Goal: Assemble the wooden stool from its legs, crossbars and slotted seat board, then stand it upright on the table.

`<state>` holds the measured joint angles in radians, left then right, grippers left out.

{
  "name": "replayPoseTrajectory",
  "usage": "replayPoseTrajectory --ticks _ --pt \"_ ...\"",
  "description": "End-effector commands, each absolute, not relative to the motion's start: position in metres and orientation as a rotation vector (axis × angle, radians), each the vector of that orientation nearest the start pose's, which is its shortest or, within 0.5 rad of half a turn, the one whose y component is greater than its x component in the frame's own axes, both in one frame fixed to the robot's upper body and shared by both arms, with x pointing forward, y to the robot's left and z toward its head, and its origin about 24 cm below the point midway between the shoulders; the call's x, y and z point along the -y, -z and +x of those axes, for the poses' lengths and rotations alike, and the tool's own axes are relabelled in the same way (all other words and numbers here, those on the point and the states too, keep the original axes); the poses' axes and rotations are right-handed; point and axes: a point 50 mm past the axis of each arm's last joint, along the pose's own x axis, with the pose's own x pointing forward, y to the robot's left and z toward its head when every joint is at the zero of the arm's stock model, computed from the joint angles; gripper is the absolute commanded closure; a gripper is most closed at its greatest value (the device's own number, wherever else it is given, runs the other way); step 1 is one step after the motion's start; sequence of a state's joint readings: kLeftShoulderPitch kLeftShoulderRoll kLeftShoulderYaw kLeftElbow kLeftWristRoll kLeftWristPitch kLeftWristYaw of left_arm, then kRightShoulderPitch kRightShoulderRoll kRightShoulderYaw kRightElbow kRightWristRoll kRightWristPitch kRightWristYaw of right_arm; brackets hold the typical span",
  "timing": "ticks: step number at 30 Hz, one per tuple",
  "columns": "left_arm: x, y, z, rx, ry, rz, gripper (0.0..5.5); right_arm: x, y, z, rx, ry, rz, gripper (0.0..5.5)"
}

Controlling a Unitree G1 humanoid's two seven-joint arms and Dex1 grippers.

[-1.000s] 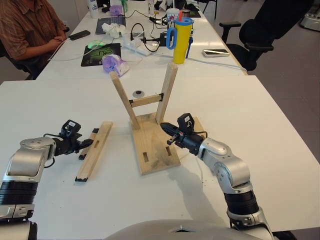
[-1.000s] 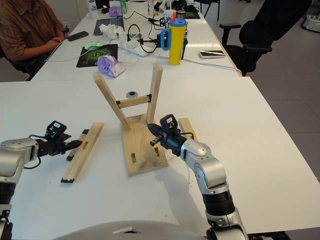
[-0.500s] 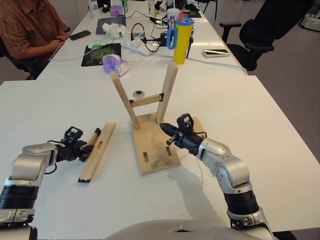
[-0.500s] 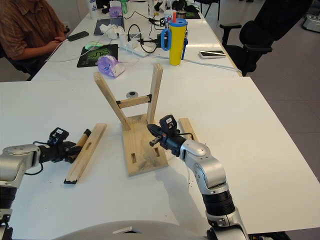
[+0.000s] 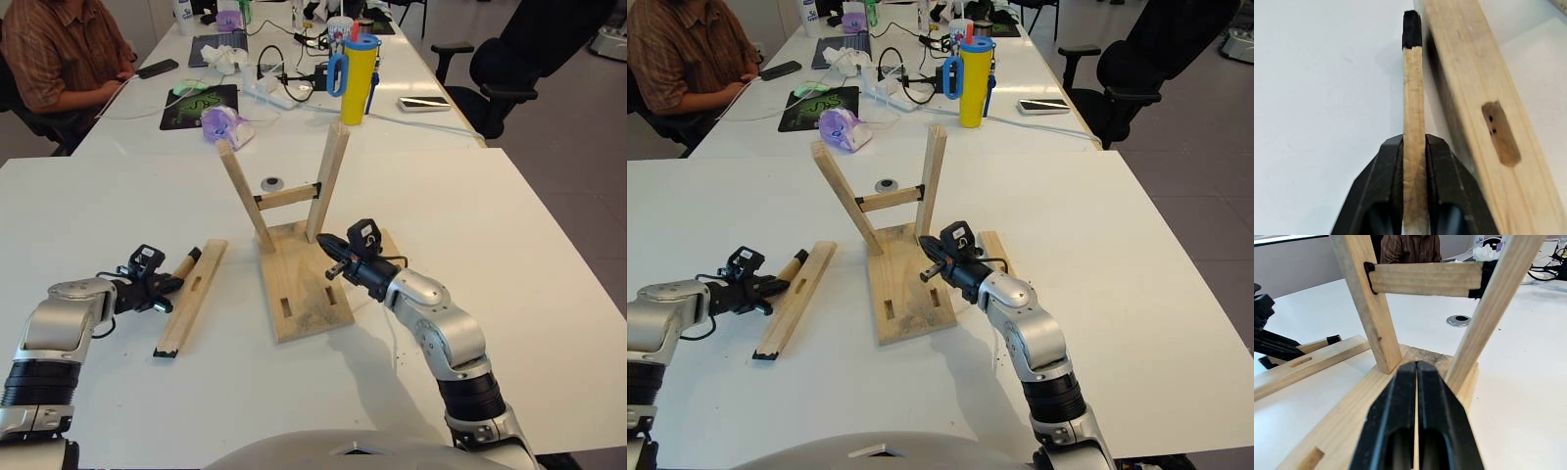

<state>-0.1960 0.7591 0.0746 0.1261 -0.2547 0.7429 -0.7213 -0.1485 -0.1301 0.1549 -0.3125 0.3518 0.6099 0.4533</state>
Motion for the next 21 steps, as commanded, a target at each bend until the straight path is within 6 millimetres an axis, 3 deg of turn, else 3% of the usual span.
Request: replayPoseTrajectory --ticks 1,4,7,11,13,16,21 --pt "-0.296 -0.132 0.293 -0.424 0.427 0.084 5.09 0.107 -0.112 0.249 -0.118 -0.841 0.333 4.75" --pt "-0.292 -0.185 0.3 -0.151 0.545 -0.034 5.09 0.124 -0.129 0.256 -0.07 -0.863 0.438 4.26" --pt "-0.284 -0.233 0.297 0.077 0.687 -0.135 5.09 0.122 -0.154 0.263 -0.01 -0.955 0.57 3.81" --pt "-0.249 -0.267 0.292 0.207 0.893 -0.212 5.09 0.118 -0.179 0.271 0.046 -1.044 0.659 3.22" --pt "-0.224 -0.271 0.295 0.221 0.983 -0.257 5.09 0.12 -0.19 0.278 0.085 -1.037 0.7 2.94" --pt "-0.173 -0.254 0.301 0.148 1.147 -0.328 5.09 0.127 -0.208 0.284 0.148 -1.054 0.778 2.9" --pt "-0.141 -0.225 0.309 0.078 1.174 -0.408 5.09 0.126 -0.22 0.287 0.15 -1.137 0.846 2.9"
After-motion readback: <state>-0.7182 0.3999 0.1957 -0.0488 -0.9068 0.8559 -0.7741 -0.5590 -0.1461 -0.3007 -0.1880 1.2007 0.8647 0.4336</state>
